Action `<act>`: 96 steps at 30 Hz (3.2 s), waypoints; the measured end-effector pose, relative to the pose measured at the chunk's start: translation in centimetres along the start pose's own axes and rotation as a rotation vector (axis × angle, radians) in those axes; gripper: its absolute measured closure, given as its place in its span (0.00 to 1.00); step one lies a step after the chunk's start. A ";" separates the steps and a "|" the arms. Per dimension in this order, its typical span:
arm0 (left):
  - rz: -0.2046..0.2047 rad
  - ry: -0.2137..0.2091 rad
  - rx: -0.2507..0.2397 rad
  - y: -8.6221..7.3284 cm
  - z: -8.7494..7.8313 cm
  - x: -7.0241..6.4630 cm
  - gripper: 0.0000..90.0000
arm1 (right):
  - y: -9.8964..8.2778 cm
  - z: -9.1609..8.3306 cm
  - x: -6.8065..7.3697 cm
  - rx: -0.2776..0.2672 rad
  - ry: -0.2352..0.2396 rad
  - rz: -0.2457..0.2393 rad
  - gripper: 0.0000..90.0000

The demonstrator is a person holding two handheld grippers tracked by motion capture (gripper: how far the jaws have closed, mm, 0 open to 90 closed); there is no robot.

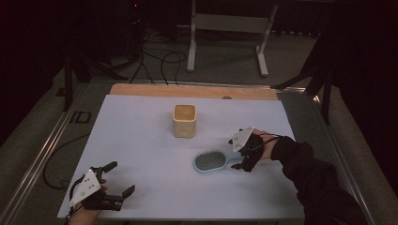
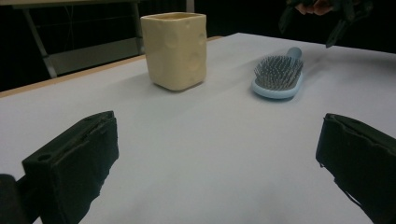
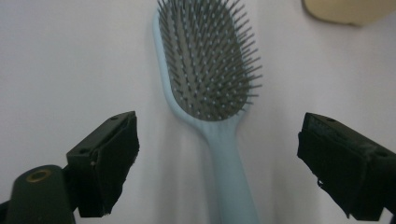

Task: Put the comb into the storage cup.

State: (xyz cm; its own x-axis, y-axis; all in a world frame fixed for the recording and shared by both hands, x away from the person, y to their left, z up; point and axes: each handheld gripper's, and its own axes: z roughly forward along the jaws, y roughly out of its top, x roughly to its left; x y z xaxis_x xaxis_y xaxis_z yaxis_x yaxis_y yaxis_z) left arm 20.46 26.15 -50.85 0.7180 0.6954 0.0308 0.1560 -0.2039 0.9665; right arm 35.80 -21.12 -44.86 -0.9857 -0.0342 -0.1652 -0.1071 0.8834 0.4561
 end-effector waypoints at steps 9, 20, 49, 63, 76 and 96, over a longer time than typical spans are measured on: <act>-0.003 -0.004 0.000 0.0 0.0 0.1 0.00 | 0.5 0.8 -0.4 0.053 0.015 -0.033 0.15; 0.000 0.001 0.003 0.0 0.0 0.0 0.00 | 0.7 2.1 -1.0 0.134 0.076 -0.053 0.20; -0.007 -0.007 -0.004 0.0 0.0 0.0 0.00 | 1.3 4.4 -1.8 0.295 0.136 -0.119 0.27; -0.002 -0.011 -0.003 0.0 0.0 -0.1 0.00 | 1.1 5.1 -1.8 0.283 0.081 -0.176 0.58; -0.004 -0.015 -0.002 0.0 0.0 -0.1 0.00 | 1.3 5.7 -1.8 0.321 0.112 -0.214 0.71; -0.005 -0.016 0.002 -0.1 0.0 0.0 0.00 | 0.7 5.5 -1.8 0.273 0.121 -0.199 0.78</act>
State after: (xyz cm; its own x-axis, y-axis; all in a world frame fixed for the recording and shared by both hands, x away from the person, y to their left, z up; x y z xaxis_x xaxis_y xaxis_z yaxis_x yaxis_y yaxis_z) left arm 20.46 26.14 -50.92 0.7281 0.6851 0.0218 0.1608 -0.2016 0.9662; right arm 38.24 -17.85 -49.00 -0.9590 -0.2590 -0.1147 -0.2760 0.9456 0.1724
